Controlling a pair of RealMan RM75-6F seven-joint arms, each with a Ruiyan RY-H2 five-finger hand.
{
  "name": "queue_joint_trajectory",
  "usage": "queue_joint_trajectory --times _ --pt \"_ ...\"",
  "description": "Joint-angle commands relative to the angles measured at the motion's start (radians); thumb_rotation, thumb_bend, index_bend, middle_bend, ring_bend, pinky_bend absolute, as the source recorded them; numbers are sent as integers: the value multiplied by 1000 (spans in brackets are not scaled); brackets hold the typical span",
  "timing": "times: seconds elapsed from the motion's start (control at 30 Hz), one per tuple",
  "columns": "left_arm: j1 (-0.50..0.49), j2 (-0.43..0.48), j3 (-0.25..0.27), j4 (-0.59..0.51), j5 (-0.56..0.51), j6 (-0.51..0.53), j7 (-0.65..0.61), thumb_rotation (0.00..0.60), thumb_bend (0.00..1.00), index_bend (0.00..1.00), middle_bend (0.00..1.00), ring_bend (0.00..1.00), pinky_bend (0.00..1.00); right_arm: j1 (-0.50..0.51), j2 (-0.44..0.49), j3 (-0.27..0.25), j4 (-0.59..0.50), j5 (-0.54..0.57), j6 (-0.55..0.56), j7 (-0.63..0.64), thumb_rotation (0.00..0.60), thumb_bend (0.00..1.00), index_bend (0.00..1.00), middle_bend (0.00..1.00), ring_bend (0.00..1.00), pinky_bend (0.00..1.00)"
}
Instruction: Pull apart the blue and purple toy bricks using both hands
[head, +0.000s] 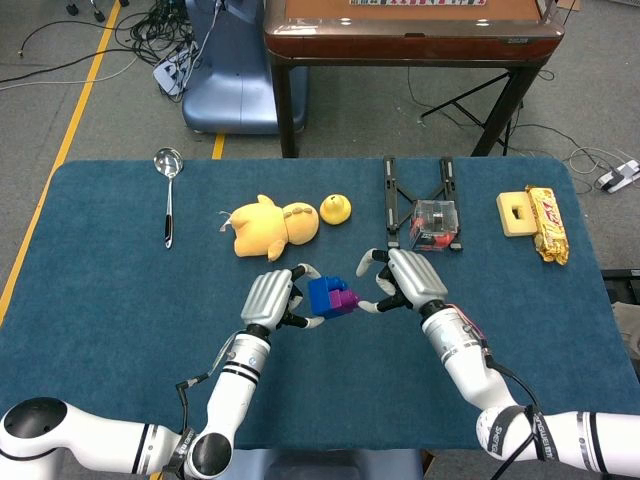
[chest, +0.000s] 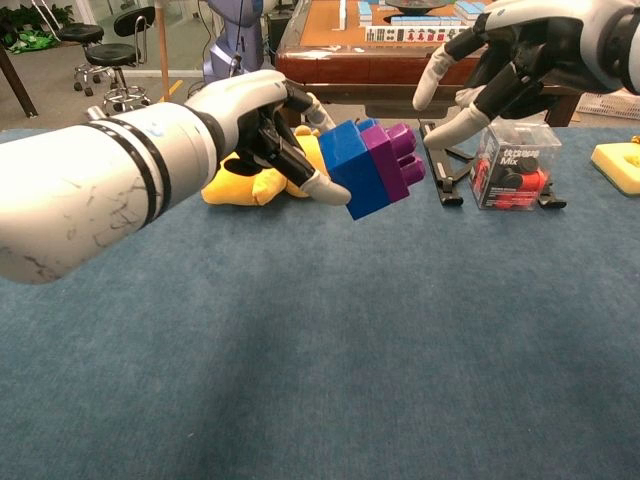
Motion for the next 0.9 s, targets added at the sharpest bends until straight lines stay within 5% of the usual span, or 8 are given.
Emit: queue_joint_trajectory --times 0.03,0.9 --pt "0 1 -1 -1 -1 0 -1 600 272 618 1000 1000 1000 5 1 -4 6 4 -3 7 600 110 485 1000 1000 1000" --pt "-13 1 -7 0 -11 -1 7 600 272 618 1000 1000 1000 40 44 -27 12 24 -80 108 600 174 526 1000 1000 1000"
